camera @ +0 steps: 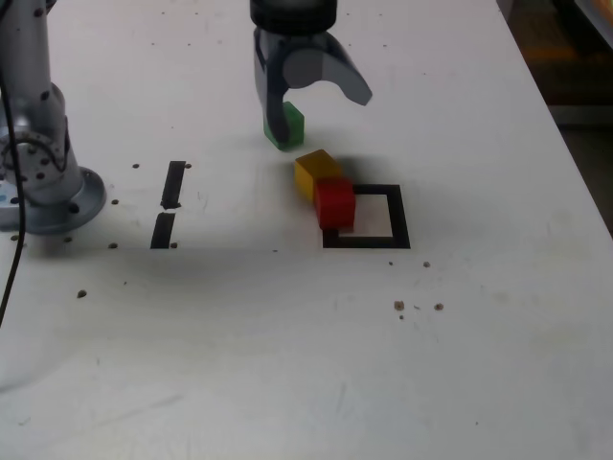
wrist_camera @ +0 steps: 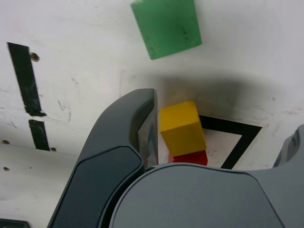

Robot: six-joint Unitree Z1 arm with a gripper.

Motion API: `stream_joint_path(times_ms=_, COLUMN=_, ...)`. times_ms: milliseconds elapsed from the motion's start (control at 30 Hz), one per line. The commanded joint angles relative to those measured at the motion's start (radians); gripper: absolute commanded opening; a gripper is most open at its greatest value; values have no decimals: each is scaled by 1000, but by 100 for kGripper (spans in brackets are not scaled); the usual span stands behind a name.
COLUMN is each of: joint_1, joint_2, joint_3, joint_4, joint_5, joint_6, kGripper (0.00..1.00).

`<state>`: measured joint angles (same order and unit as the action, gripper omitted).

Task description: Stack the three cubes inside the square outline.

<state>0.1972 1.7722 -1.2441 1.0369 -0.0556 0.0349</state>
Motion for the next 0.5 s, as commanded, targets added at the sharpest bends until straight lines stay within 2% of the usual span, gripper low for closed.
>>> stream_joint_path(times_ms=0, joint_1=-7, joint_2=12, joint_3=-8, joint_4=-6, joint_5=-4, joint_6=-5, kGripper=97)
stream_joint_path(times_ms=333, joint_1=-22, joint_2=50, joint_3=-5, joint_4=-11, joint_5=-19, joint_6=-16, kGripper=97)
stream_joint_path(times_ms=467, joint_1=-23, joint_2=54, joint_3=10, joint_4=-12, joint_5=-38, joint_6=-18, kGripper=97)
